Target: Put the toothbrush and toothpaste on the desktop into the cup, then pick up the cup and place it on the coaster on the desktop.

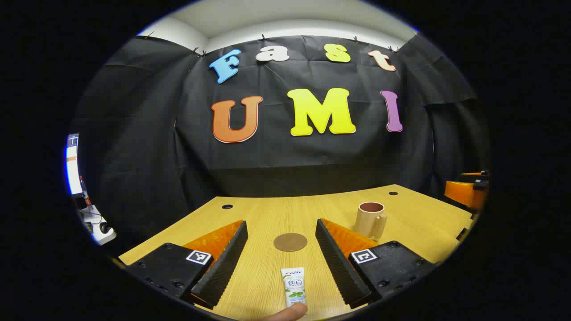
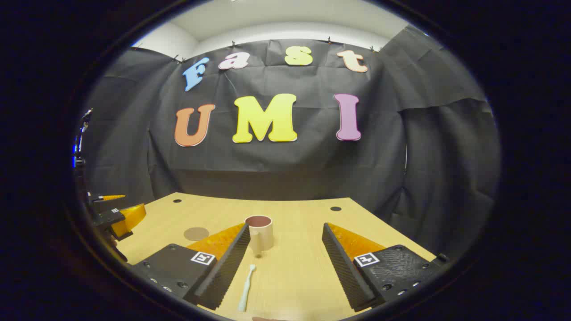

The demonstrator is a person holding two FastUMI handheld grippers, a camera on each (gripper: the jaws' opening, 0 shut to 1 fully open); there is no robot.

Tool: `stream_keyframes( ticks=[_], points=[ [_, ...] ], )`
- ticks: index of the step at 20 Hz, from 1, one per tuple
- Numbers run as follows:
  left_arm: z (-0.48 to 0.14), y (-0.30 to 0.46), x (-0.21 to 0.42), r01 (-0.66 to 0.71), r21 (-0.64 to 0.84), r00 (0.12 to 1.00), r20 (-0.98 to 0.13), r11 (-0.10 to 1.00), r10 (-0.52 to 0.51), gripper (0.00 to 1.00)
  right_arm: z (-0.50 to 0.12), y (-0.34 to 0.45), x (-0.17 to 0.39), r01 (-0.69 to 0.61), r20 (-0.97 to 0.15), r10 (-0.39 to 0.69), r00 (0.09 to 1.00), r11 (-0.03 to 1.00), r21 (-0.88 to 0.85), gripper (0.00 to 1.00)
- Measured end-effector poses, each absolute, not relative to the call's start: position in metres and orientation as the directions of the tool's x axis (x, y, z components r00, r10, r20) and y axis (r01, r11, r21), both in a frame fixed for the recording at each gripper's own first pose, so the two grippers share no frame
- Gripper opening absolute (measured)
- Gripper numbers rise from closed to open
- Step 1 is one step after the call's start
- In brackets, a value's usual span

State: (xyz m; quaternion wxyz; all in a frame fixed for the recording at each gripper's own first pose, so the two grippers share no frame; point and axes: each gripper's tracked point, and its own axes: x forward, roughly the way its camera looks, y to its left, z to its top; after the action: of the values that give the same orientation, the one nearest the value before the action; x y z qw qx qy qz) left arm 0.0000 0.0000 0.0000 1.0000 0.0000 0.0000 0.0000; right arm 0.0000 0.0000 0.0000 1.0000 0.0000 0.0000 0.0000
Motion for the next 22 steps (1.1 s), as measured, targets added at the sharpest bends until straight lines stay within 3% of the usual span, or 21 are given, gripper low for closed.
stream_keyframes(
  ticks=[10,17,22],
  points=[
    [0.0,0.009,-0.01,0.002,-0.001,1.0,0.012,1.0,-0.002,0.98,-0.022,0.023,0.015,-0.024,-0.083,0.021,0.996,0.999,-0.035,0.96],
    [0.0,0.002,-0.013,0.032,0.006,0.999,0.023,0.999,-0.033,0.98,-0.026,0.021,0.02,0.009,-0.075,-0.012,0.997,0.999,-0.035,0.98],
    [-0.019,-0.005,-0.014,0.045,-0.011,0.999,-0.019,0.999,-0.045,0.98,-0.054,0.026,0.028,-0.005,-0.142,-0.004,0.99,0.998,-0.06,0.96]
  ],
)
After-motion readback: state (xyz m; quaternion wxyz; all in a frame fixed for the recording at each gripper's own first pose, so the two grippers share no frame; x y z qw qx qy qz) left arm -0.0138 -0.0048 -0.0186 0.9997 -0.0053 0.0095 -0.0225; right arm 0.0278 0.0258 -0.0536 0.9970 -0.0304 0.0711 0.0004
